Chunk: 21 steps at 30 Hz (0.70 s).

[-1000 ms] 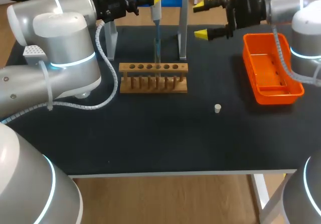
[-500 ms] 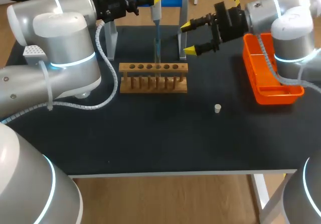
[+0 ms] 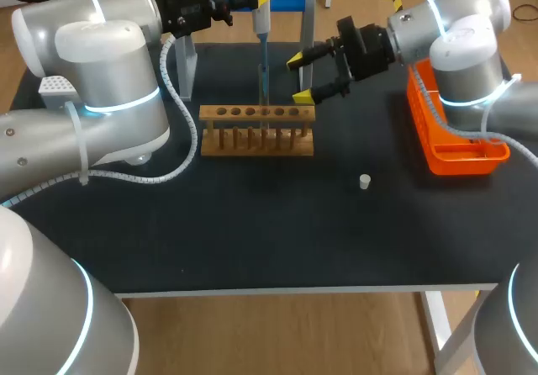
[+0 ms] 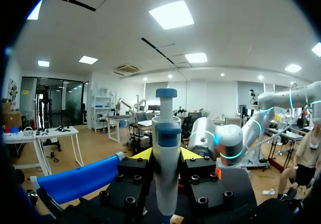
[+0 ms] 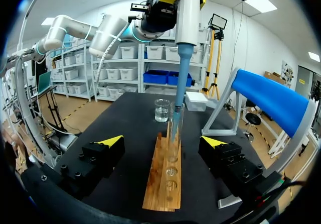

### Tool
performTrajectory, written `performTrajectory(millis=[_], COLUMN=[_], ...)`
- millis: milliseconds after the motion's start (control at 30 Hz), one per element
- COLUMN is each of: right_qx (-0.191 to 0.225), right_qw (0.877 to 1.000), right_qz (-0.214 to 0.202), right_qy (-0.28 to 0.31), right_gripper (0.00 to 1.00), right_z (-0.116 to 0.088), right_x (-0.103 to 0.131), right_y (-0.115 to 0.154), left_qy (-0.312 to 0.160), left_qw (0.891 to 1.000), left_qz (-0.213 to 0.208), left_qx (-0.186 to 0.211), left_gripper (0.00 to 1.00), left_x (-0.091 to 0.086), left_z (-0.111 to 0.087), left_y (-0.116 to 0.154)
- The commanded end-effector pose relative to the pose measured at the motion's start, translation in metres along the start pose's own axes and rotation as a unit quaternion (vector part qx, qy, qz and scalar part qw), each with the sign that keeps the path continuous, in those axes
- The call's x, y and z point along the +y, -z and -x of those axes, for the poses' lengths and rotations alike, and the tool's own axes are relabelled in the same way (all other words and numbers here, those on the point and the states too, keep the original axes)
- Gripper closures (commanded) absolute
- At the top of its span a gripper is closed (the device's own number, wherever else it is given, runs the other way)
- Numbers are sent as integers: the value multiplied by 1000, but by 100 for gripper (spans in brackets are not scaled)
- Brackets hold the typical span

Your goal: Invert the test tube, pick up the pipette, mount the tip to pipette, aspirate from beaker and dispense into the tube, eject the tip, return the pipette, and cap with the stopper.

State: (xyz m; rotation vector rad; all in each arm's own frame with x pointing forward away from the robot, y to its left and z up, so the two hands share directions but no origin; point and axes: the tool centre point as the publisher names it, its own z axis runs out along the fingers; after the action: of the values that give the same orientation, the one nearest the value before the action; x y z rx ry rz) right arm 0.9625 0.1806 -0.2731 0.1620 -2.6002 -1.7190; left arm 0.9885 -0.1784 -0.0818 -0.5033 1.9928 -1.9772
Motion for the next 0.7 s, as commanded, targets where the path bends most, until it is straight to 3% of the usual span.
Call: performTrajectory(millis=[33,700], right_qx=[3,-2], right_qw=[1000,1000], right_qz=[-2,-24], right_qy=[-5,-14], right_gripper=[0,0], right_z=[3,11], right_x=[-4,-11], right_y=[-14,-49], left_qy=[0,0], left_qw=[1000,1000], left_qz=[-1,-1], left_qx=[0,0], left_gripper=[100,100], left_x=[0,0], left_z=[0,0], left_y=[-1,-1])
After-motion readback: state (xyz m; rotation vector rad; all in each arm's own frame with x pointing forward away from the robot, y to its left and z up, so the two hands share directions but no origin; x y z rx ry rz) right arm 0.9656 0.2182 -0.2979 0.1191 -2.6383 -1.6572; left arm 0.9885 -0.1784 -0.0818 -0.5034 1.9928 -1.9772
